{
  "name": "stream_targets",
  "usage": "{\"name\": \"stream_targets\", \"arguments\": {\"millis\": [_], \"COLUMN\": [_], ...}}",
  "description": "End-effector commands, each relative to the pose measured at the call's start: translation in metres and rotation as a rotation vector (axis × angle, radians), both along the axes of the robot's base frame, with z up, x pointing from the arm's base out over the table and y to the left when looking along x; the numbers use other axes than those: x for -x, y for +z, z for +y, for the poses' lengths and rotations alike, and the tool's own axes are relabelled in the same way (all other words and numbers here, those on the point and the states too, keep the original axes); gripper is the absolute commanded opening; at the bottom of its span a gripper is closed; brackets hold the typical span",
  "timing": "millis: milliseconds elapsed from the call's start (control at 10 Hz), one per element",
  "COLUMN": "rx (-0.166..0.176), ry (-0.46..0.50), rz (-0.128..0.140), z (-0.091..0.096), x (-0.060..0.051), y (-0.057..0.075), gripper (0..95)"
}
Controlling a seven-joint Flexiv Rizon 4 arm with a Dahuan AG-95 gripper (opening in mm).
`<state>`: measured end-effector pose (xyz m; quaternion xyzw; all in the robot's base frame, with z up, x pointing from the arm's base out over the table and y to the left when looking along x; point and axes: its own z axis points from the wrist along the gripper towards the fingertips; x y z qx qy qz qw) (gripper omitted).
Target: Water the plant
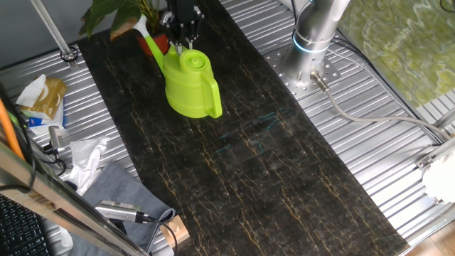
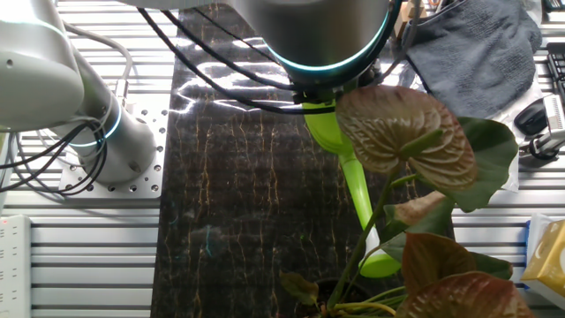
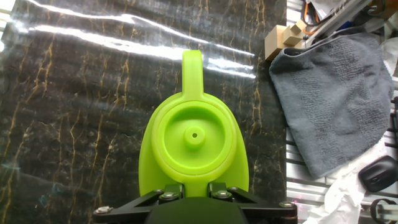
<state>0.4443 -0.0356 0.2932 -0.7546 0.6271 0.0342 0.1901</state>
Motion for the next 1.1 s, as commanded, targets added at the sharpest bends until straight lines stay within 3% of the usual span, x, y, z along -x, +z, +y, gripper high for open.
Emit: {"name": "stream_targets", "arguments": {"millis": [100, 1100], "rx": [-0.003, -0.024], "ry": [0.0, 0.001], "rz": [-0.002, -0.012], "z": [-0.0001, -0.003], "x": [-0.0006, 0.0013], "y": [0.0001, -0.0001], "gripper": [0.0, 0.0]}}
